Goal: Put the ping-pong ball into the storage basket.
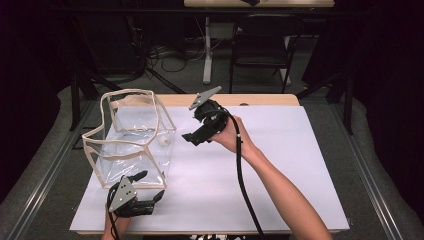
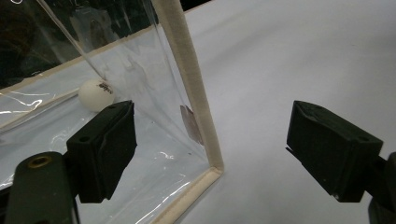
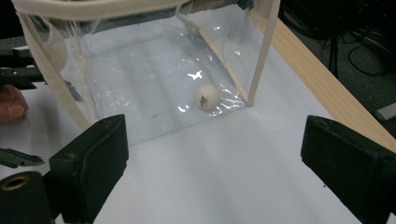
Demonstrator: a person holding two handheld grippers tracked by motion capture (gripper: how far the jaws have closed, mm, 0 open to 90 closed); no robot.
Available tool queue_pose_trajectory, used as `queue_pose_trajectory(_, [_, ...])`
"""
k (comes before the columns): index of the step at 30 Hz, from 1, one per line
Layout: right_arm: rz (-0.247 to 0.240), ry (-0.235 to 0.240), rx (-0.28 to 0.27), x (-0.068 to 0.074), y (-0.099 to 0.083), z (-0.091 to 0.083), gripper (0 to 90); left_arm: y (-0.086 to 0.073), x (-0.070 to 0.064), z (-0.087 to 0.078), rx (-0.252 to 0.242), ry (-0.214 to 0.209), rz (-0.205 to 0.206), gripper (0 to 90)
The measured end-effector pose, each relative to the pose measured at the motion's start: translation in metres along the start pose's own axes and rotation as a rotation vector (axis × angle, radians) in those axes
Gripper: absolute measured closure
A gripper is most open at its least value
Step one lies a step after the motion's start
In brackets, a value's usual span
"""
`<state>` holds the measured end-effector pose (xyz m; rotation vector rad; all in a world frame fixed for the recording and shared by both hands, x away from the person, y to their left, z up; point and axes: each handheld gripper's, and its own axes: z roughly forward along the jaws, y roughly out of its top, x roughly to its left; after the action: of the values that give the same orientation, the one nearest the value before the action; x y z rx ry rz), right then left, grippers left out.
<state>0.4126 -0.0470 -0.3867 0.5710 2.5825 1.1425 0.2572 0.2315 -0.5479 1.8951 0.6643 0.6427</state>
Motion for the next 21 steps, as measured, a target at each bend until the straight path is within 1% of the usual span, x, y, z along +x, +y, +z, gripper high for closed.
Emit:
queue_pose_trajectory(7, [0.013,-0.014,0.024,-0.004,-0.018,-0.002,6.3,0.000,0.000,0.001,0.000,-0.001,-0.005,16.1])
queue_pose_trajectory(21, [0.032,-0.042,0.030,-0.007,-0.048,-0.011,5.3,0.000,0.000,0.000,0.002,0.000,-0.004,16.1])
